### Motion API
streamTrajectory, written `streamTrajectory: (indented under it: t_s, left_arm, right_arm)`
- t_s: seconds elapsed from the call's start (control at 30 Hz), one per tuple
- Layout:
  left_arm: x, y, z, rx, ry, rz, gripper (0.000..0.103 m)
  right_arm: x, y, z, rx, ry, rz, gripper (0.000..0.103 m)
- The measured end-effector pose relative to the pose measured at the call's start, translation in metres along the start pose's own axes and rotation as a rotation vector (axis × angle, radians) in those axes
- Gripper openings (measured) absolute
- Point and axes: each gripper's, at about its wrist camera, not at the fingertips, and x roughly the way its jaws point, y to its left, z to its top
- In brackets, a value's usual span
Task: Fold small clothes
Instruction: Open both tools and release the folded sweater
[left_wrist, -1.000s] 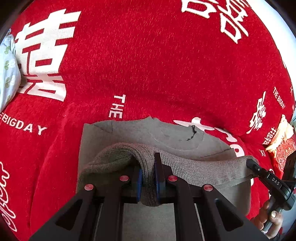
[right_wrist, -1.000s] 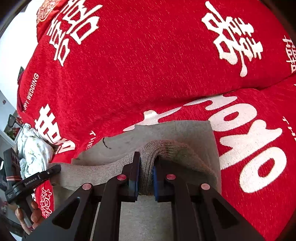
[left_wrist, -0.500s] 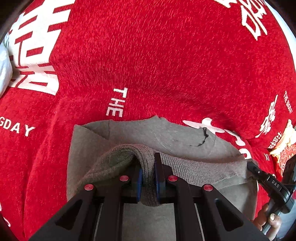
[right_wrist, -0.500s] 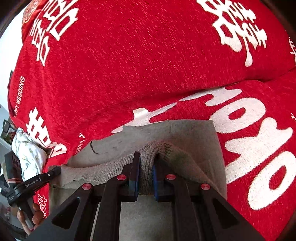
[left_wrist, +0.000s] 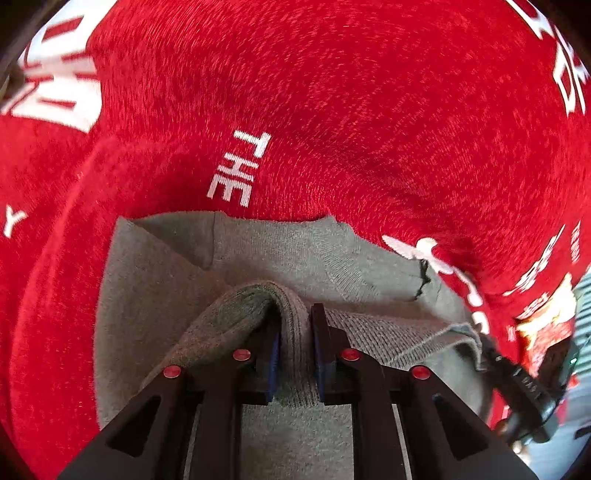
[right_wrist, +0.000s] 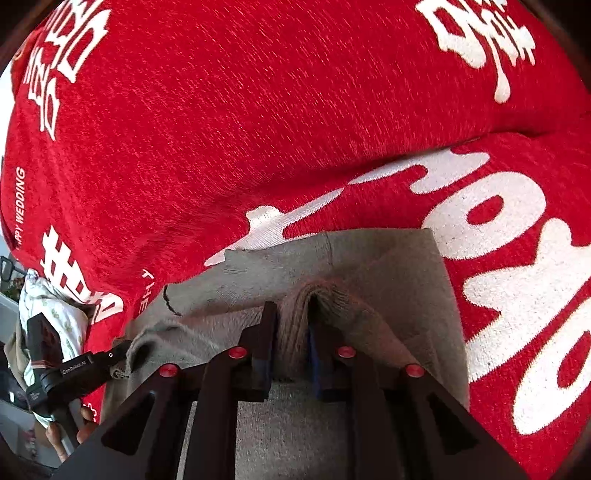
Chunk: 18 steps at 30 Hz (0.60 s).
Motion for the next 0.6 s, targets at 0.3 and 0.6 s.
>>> streamTrajectory:
  t_s: [0.3, 0.6]
  left_arm:
    - [-0.014, 0.01, 0.007, -0.096, 0.01, -0.207, 0.076]
    - [-0.019, -0.056, -0.018, 0.298, -0.098, 0.167, 0.076]
  right_arm:
    - [-0.013, 0.0, 0.003, 0.047, -0.034, 0.049, 0.066]
    - [-0.002, 0.049, -0.008, -0.237, 0.01, -0.038, 0.072]
